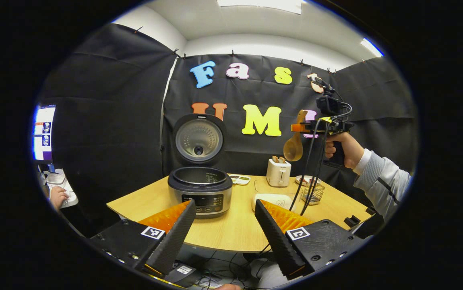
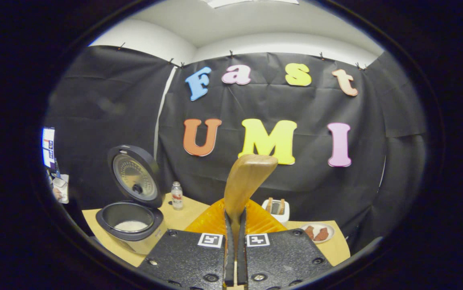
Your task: Close the left gripper, press the button to open the rice cooker; take a wooden spoon from the chopstick holder with the right hand, scoop a spoonful of rice and pour it into the rice cooker, then put the wooden spoon back into the chopstick holder.
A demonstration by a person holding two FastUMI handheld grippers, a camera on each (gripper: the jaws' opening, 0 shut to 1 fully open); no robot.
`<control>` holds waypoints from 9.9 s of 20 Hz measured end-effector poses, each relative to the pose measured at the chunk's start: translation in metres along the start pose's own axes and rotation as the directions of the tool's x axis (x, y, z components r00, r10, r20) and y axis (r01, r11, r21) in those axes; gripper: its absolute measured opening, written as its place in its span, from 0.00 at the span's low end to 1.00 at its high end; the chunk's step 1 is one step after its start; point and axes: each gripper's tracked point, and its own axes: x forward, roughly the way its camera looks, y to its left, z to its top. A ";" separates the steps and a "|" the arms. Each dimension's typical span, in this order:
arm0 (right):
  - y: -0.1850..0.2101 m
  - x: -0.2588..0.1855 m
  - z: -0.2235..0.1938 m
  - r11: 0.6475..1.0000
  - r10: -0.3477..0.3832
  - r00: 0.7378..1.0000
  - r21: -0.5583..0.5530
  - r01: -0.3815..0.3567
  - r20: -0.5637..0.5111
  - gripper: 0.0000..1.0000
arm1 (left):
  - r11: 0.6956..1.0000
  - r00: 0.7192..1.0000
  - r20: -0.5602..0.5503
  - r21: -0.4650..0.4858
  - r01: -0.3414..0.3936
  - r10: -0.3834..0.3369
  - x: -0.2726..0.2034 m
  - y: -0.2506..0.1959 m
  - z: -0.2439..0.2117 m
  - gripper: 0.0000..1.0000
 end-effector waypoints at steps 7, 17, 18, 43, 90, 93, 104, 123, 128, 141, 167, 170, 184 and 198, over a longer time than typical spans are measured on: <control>-0.112 -0.011 -0.040 0.987 -0.147 0.988 0.052 0.149 -0.041 0.08 | 1.000 1.000 0.015 -0.004 0.010 -0.009 0.014 -0.025 0.006 0.94; -0.170 0.006 -0.132 0.966 -0.229 0.966 0.099 0.241 -0.116 0.08 | 1.000 1.000 0.010 0.003 0.010 -0.010 0.019 -0.035 0.006 0.95; -0.173 0.009 -0.142 0.964 -0.232 0.964 0.103 0.246 -0.127 0.10 | 1.000 1.000 0.006 0.003 0.010 -0.010 0.020 -0.035 0.004 0.94; -0.202 -0.044 -0.116 0.940 -0.320 0.945 0.103 0.325 -0.060 1.00 | 1.000 1.000 -0.029 0.019 -0.004 0.004 0.053 -0.030 0.010 0.95; -0.019 -0.173 -0.096 0.995 -0.052 0.998 0.079 0.053 -0.018 0.98 | 0.983 0.984 -0.016 -0.022 -0.180 0.179 0.390 0.149 0.212 0.96; -0.019 -0.189 -0.095 0.993 -0.043 0.999 0.111 0.045 -0.028 1.00 | 0.983 0.982 -0.046 -0.018 -0.182 0.181 0.374 0.143 0.202 0.98; 0.000 -0.246 -0.081 0.984 -0.014 1.000 0.176 0.013 0.003 1.00 | 0.986 0.978 -0.128 0.005 -0.167 0.166 0.303 0.114 0.137 0.97; 0.029 -0.323 -0.041 0.984 -0.074 0.992 0.171 0.056 0.100 1.00 | 0.982 0.967 -0.172 0.049 -0.183 0.189 0.238 0.101 0.023 0.99; 0.041 -0.314 -0.047 0.987 -0.061 0.995 0.154 0.049 0.077 1.00 | 0.975 0.969 -0.119 0.064 -0.211 0.217 0.235 0.101 0.007 1.00; 0.041 -0.300 -0.066 0.983 -0.057 0.997 0.177 0.048 0.045 1.00 | 0.961 0.963 -0.009 0.070 -0.268 0.270 0.232 0.101 0.003 1.00; 0.022 -0.303 -0.074 0.984 -0.088 0.996 0.156 0.083 0.030 1.00 | 0.981 0.984 -0.003 0.083 -0.176 0.177 0.131 0.029 0.065 0.96; 0.016 -0.305 -0.073 0.984 -0.102 0.994 0.152 0.097 0.032 0.98 | 0.989 0.992 0.016 0.086 -0.124 0.124 0.106 -0.001 0.079 0.96; 0.005 -0.308 -0.080 0.982 -0.129 0.991 0.143 0.125 0.024 0.98 | 0.989 0.996 0.066 0.140 0.045 -0.054 0.028 -0.095 0.086 0.96; 0.000 -0.318 -0.082 0.985 -0.140 0.990 0.110 0.136 0.026 0.98 | 0.994 0.996 0.058 0.092 0.058 -0.064 0.019 -0.107 0.069 0.95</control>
